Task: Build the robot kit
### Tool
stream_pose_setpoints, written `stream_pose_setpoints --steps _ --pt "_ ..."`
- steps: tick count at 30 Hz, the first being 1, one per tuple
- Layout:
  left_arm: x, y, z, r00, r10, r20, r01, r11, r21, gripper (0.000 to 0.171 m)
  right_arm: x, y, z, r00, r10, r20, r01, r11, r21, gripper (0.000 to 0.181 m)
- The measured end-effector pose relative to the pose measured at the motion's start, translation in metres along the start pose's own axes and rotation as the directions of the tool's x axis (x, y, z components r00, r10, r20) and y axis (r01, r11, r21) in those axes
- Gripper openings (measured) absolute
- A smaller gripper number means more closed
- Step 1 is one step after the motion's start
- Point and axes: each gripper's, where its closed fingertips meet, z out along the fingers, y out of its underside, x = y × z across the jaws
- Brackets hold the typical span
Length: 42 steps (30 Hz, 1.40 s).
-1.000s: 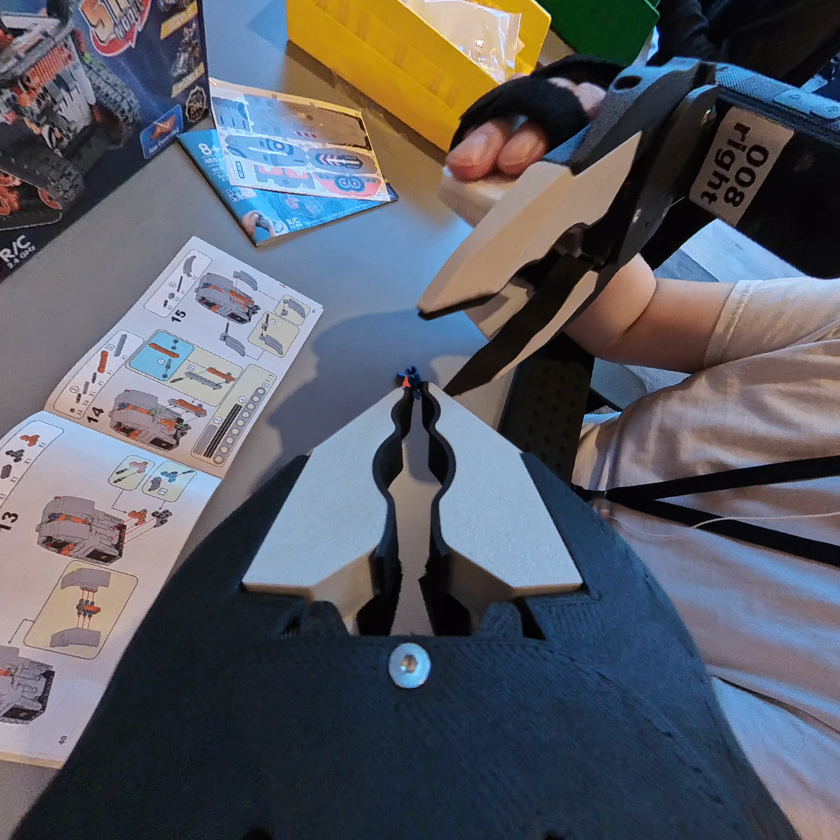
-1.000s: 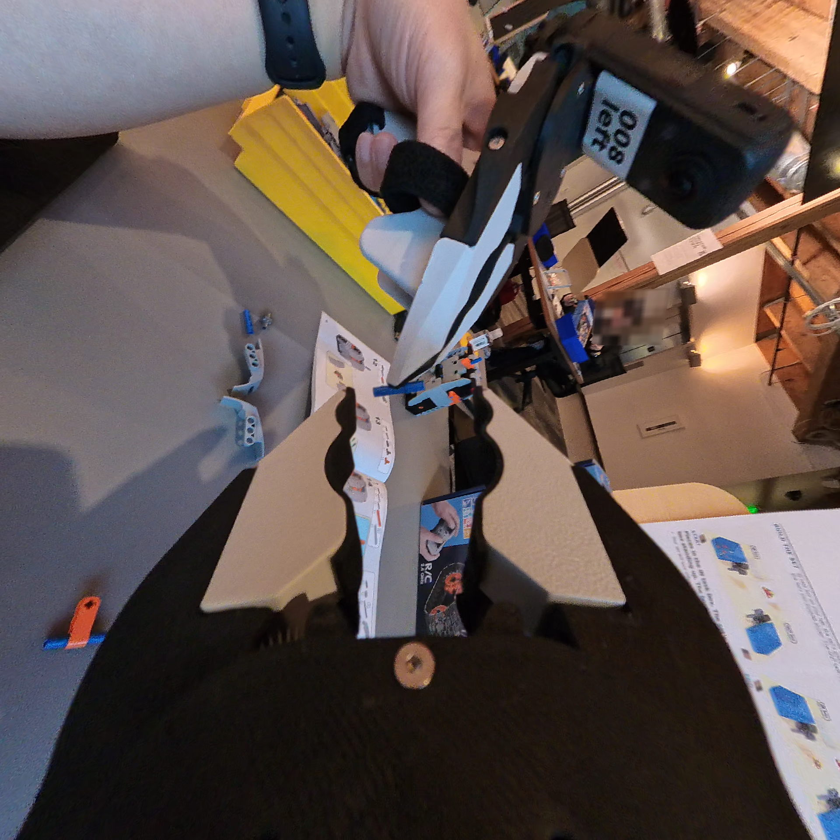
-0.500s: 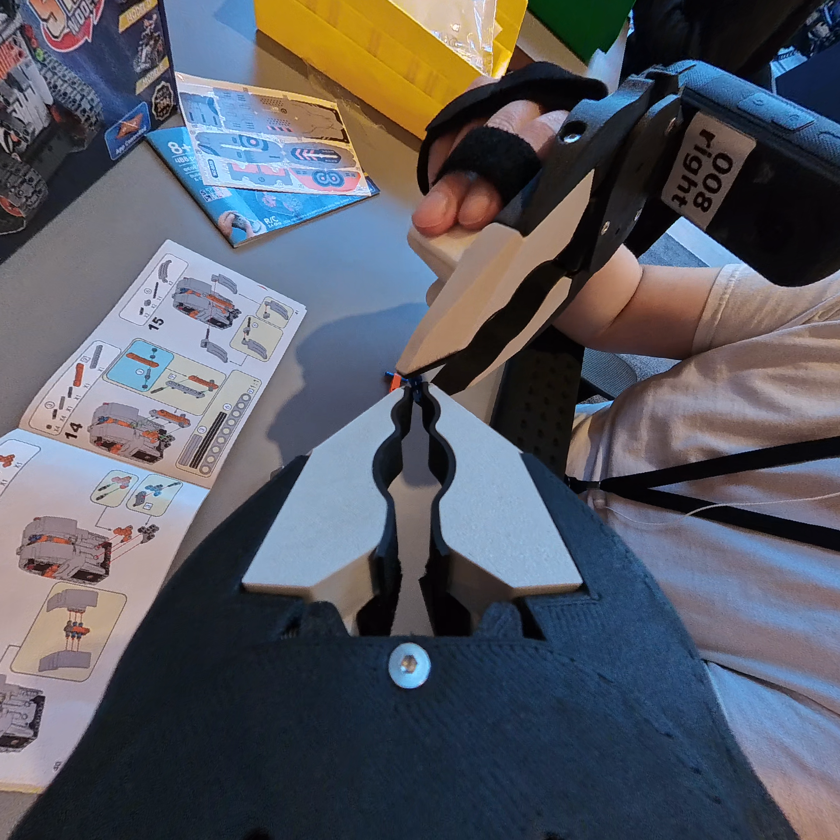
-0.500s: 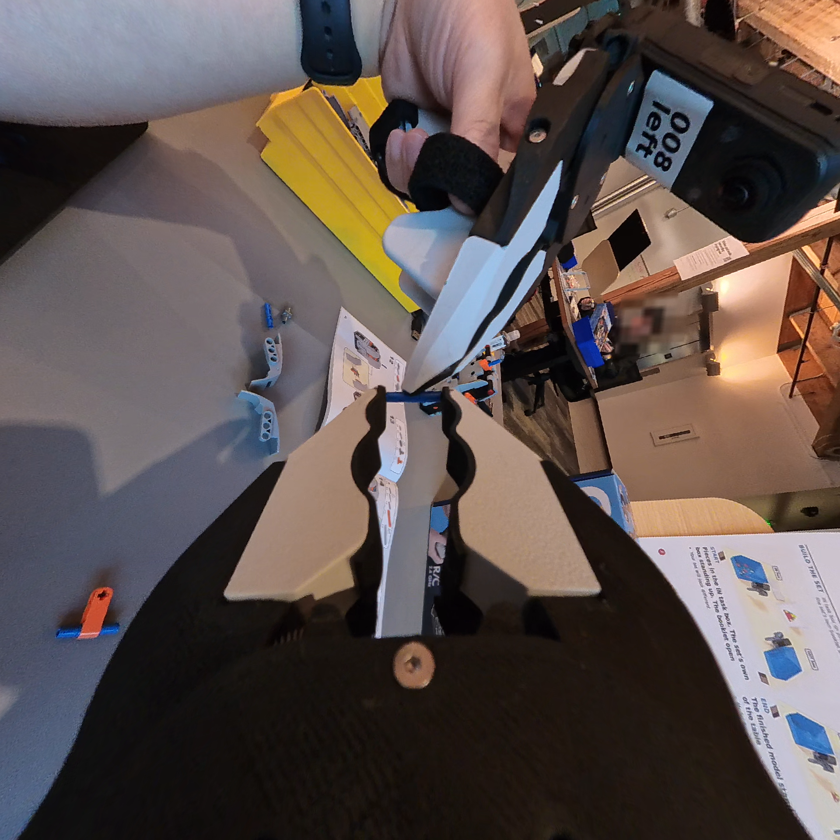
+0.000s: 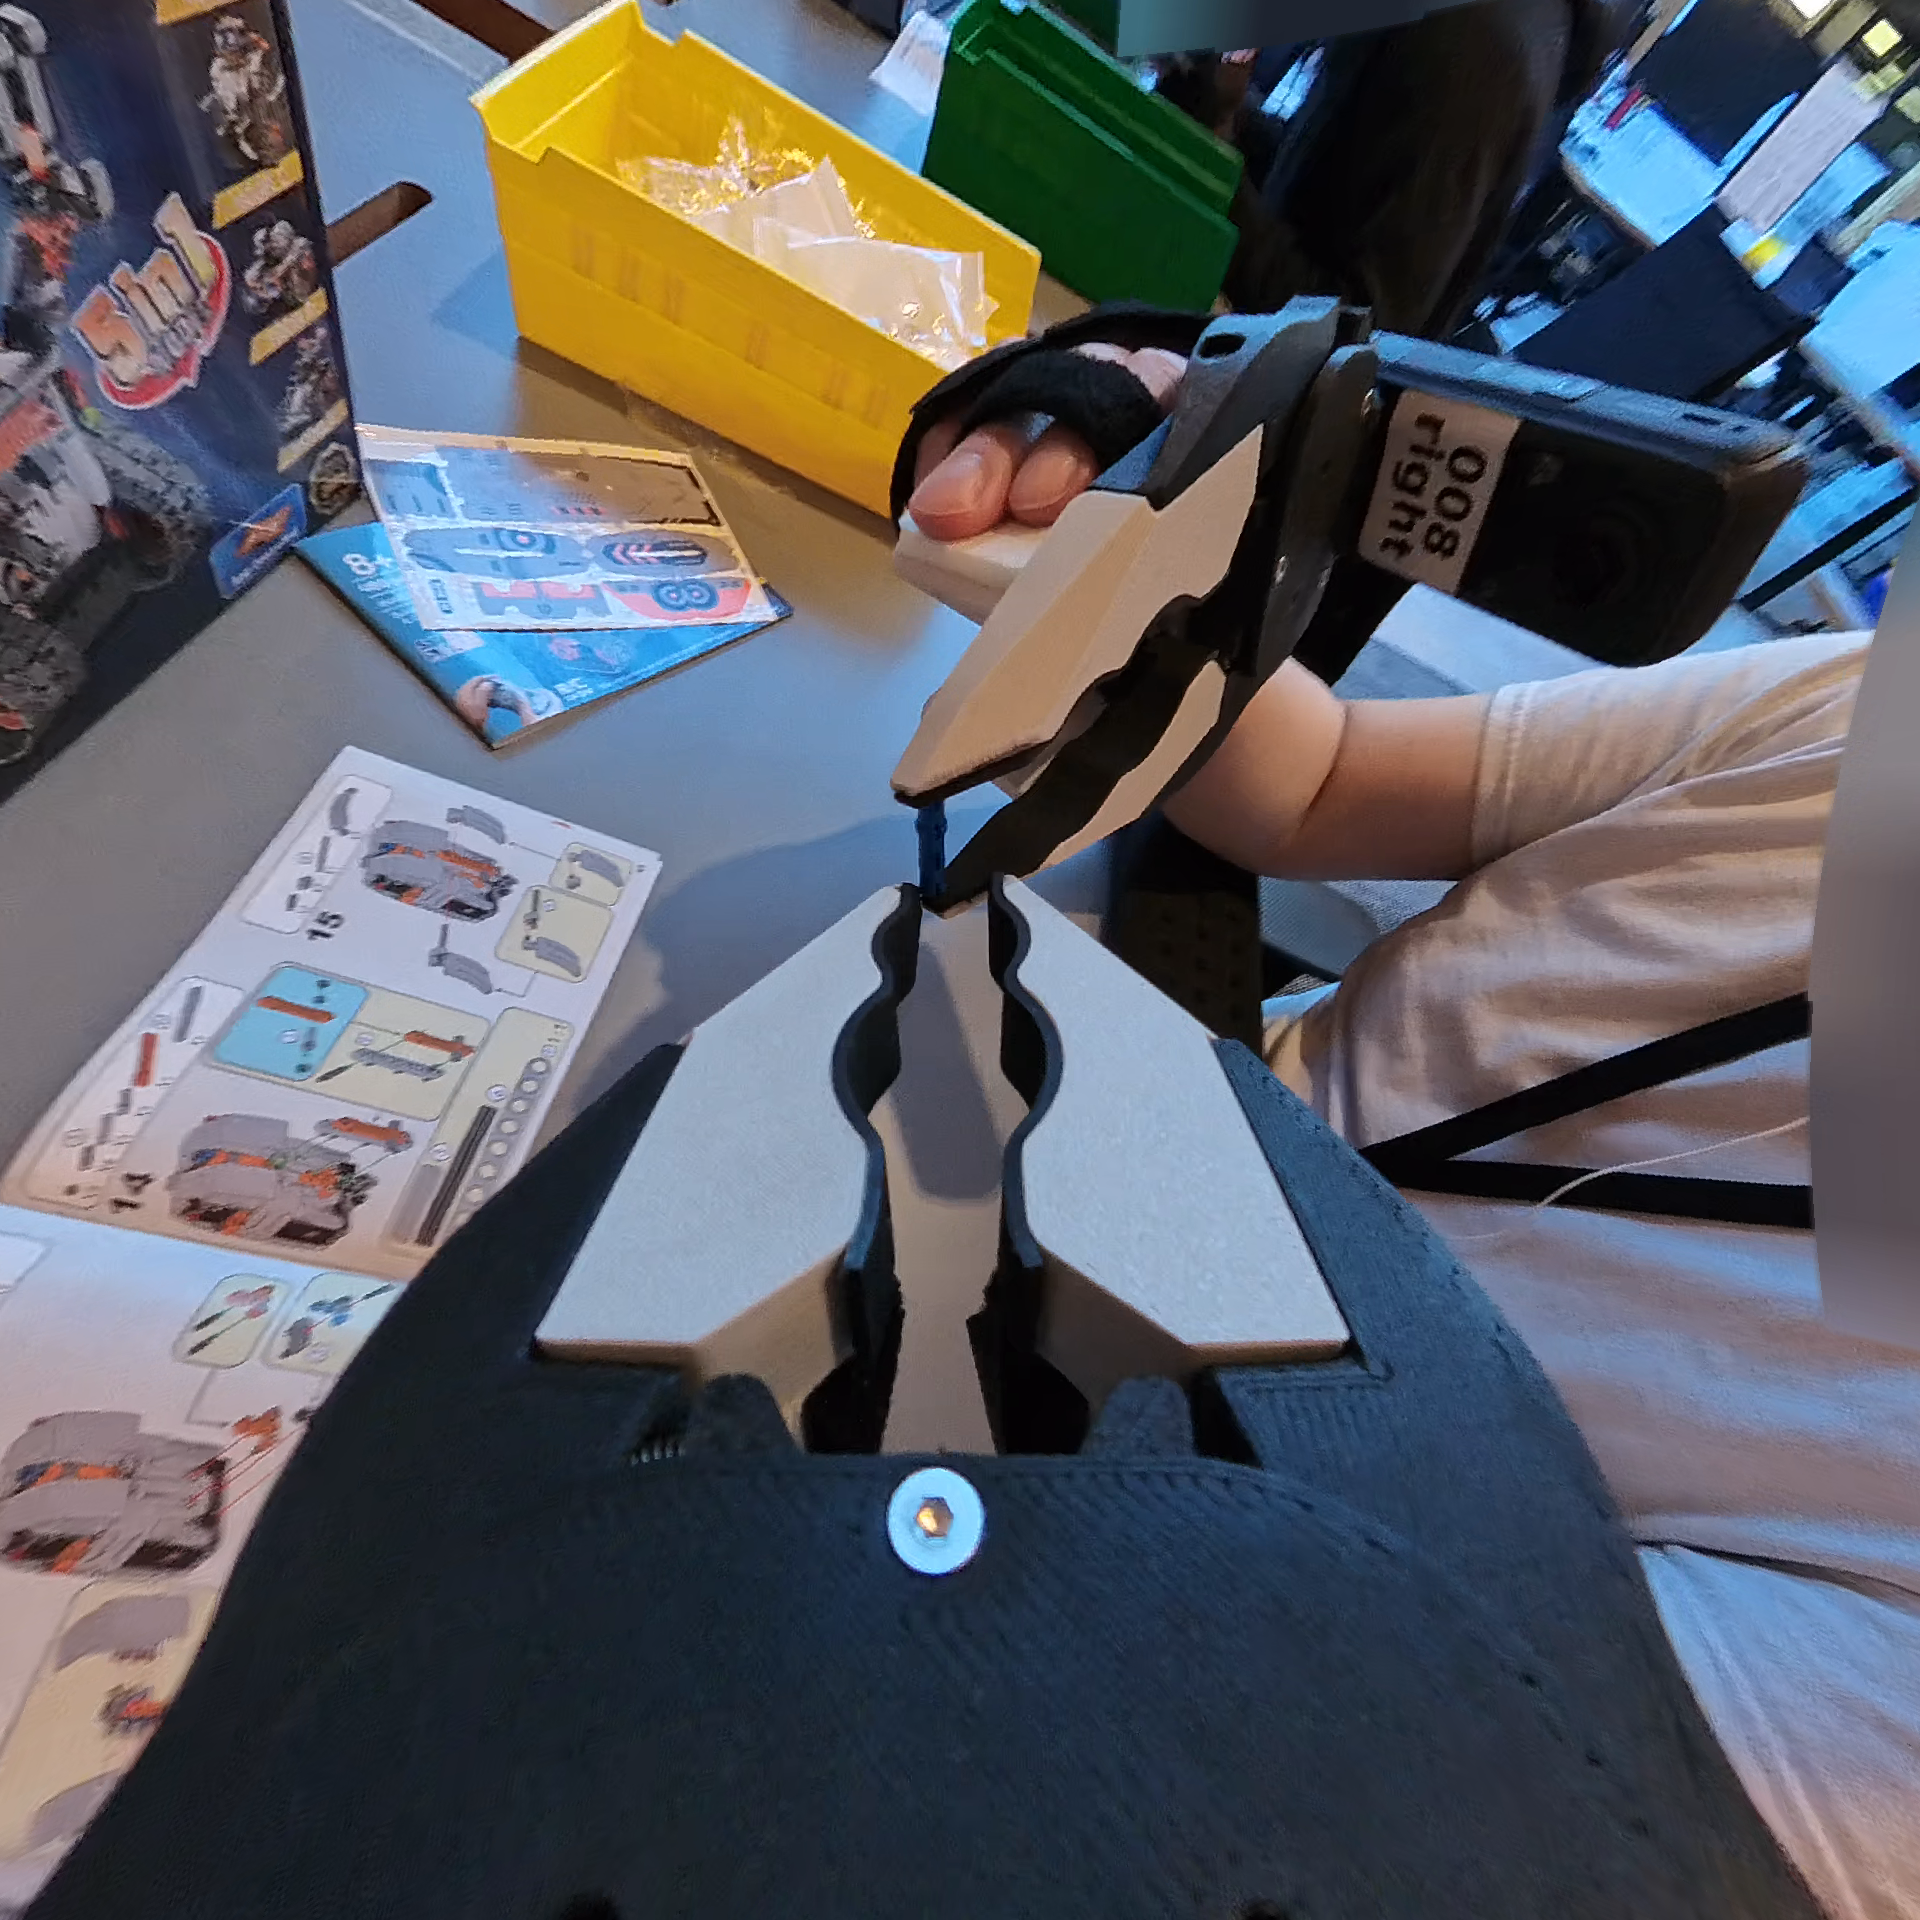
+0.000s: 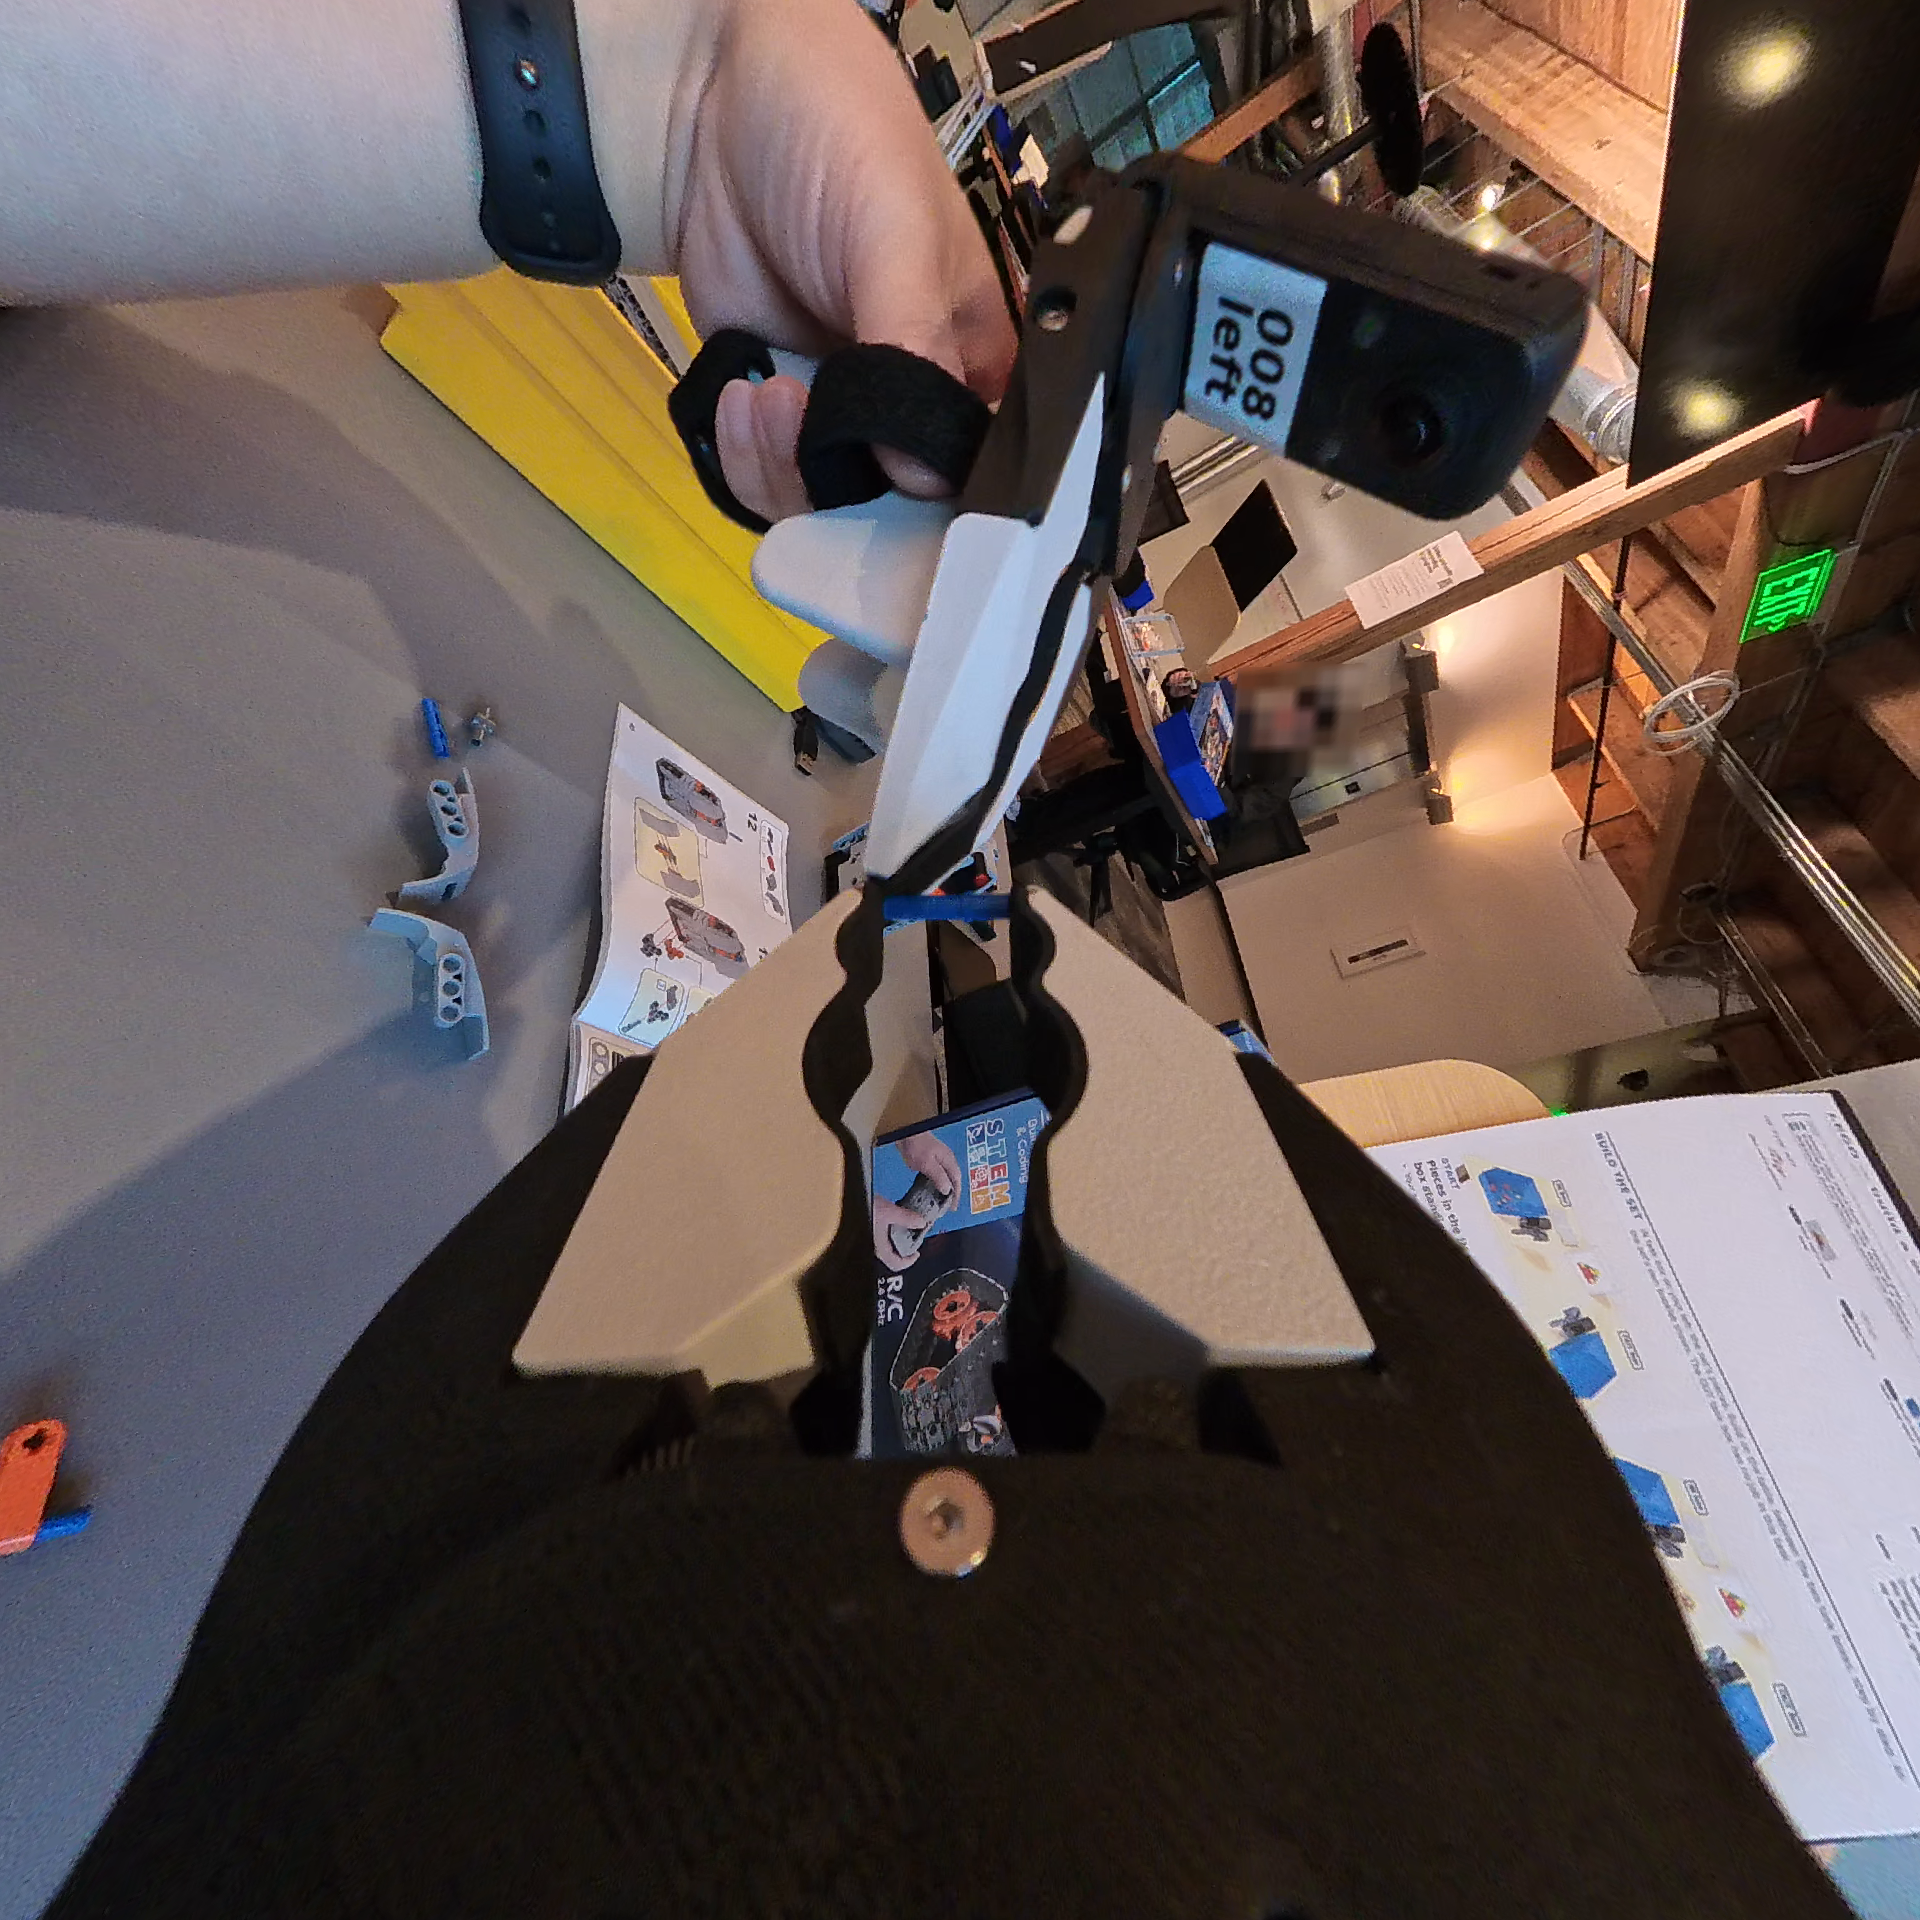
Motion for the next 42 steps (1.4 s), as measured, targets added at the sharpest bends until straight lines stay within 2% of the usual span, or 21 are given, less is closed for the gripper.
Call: stream_pose_setpoints --steps 4,5,8,11,13,16,20,24,27,32,42 --pt "-0.002 -0.004 -0.002 0.999 -0.044 -0.031 0.045 0.998 0.035 0.009 -0.001 -0.003 -0.001 1.0 -0.003 0.004 0.003 1.0 0.018 0.022" --pt "-0.001 -0.003 -0.001 0.998 -0.045 -0.044 0.046 0.998 0.031 0.004 -0.002 -0.003 -0.001 1.0 -0.005 0.008 0.005 1.0 0.015 0.022" --pt "-0.002 -0.001 -0.001 1.0 -0.014 -0.022 0.015 1.0 0.012 0.003 -0.003 -0.001 0.001 1.0 -0.002 0.013 0.002 1.0 0.012 0.023" --pt "0.003 0.004 0.001 0.999 -0.008 -0.043 0.007 1.0 -0.024 0.002 -0.013 0.0 -0.002 0.991 0.079 0.108 -0.083 0.996 0.029 0.036" --pt "0.008 0.013 0.003 0.997 -0.022 -0.077 0.016 0.997 -0.076 0.002 -0.019 0.003 -0.008 0.964 0.182 0.195 -0.19 0.981 0.027 0.045" --pt "0.013 0.042 0.011 0.992 -0.05 -0.117 0.021 0.971 -0.24 0.002 -0.041 0.006 -0.023 0.891 0.257 0.375 -0.28 0.96 0.008 0.042" --pt "0.019 0.073 0.024 0.986 -0.058 -0.156 -0.011 0.911 -0.411 0.002 -0.06 -0.003 -0.032 0.824 0.262 0.502 -0.327 0.944 0.044 0.031" --pt "0.025 0.081 0.034 0.979 -0.05 -0.196 -0.05 0.88 -0.472 0.002 -0.081 -0.007 -0.032 0.761 0.255 0.597 -0.339 0.94 0.03 0.028" --pt "0.03 0.082 0.039 0.974 -0.037 -0.221 -0.077 0.871 -0.485 0.002 -0.091 -0.009 -0.035 0.706 0.259 0.659 -0.368 0.929 0.029 0.014" --pt "0.039 0.078 0.042 0.963 -0.006 -0.269 -0.126 0.873 -0.471 0.002 -0.096 -0.012 -0.038 0.655 0.28 0.702 -0.416 0.909 0.026 0.006" --pt "0.043 0.067 0.042 0.955 0.018 -0.297 -0.145 0.9 -0.41 0.002 -0.086 -0.015 -0.046 0.578 0.354 0.735 -0.538 0.843 0.018 0.005"
